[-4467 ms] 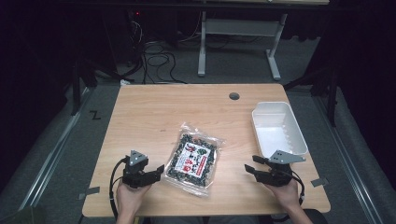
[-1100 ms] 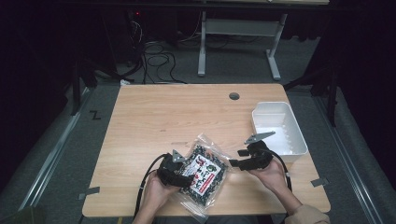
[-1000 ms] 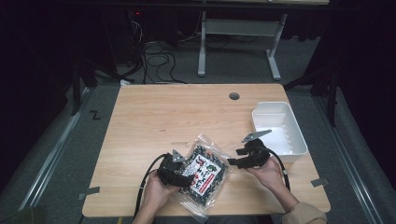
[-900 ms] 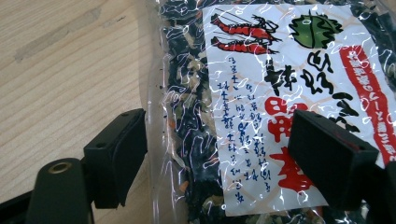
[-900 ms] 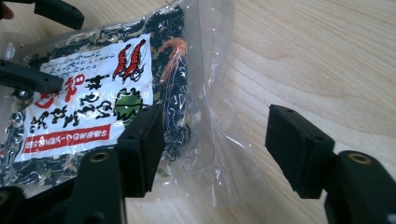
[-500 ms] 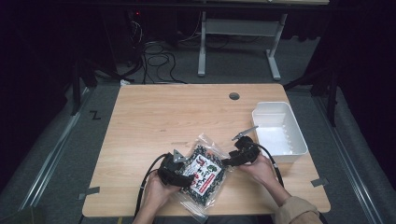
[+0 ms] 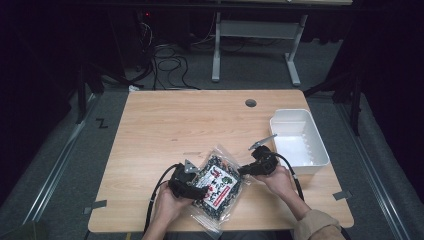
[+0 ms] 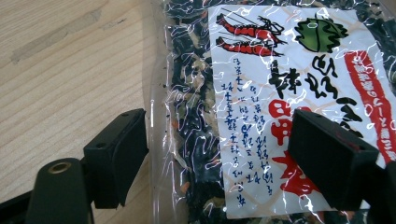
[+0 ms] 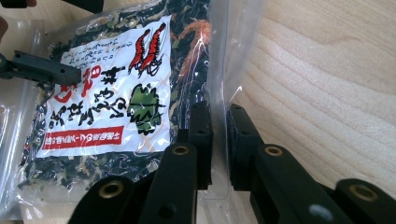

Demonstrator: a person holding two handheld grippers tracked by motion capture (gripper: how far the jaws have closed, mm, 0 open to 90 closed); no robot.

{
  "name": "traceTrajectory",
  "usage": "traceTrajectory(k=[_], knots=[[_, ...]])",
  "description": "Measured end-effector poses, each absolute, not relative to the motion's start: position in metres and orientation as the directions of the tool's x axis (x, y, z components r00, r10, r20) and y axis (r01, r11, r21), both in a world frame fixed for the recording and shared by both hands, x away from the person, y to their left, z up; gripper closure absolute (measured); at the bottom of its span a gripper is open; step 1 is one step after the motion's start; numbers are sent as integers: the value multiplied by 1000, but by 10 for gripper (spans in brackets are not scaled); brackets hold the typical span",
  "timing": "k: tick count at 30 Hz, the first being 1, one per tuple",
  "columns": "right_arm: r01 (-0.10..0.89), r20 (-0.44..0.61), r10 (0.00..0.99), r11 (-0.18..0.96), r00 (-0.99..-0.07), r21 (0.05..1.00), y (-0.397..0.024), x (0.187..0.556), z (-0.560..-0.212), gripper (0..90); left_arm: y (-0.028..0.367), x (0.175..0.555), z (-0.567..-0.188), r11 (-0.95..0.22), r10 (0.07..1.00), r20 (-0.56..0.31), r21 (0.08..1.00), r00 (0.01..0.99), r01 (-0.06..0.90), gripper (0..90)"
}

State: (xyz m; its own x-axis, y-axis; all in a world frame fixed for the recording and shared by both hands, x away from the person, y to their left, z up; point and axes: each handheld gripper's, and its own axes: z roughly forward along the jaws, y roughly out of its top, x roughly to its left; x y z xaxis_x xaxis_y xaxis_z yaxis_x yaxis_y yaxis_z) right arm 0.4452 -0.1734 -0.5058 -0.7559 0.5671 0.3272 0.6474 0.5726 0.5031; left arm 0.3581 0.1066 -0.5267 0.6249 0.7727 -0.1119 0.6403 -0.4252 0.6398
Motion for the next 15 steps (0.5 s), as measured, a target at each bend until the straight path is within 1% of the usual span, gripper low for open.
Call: traceTrajectory(k=[5, 6, 7, 15], knots=[[629, 300, 566, 578, -768, 519, -173, 441, -501, 865, 108, 358, -526, -413, 776, -124, 641, 618, 647, 226], [625, 298, 564, 575, -770, 528, -173, 441, -500, 868, 109, 358, -525, -399, 780, -137, 642, 610, 654, 239], [620, 292, 563, 572, -773, 538, -174, 439, -497, 870, 110, 358, -525, -393, 782, -141, 645, 607, 656, 272], [601, 249, 581, 555, -775, 575, -185, 440, -480, 876, 116, 357, -521, -376, 803, -114, 664, 585, 646, 305]])
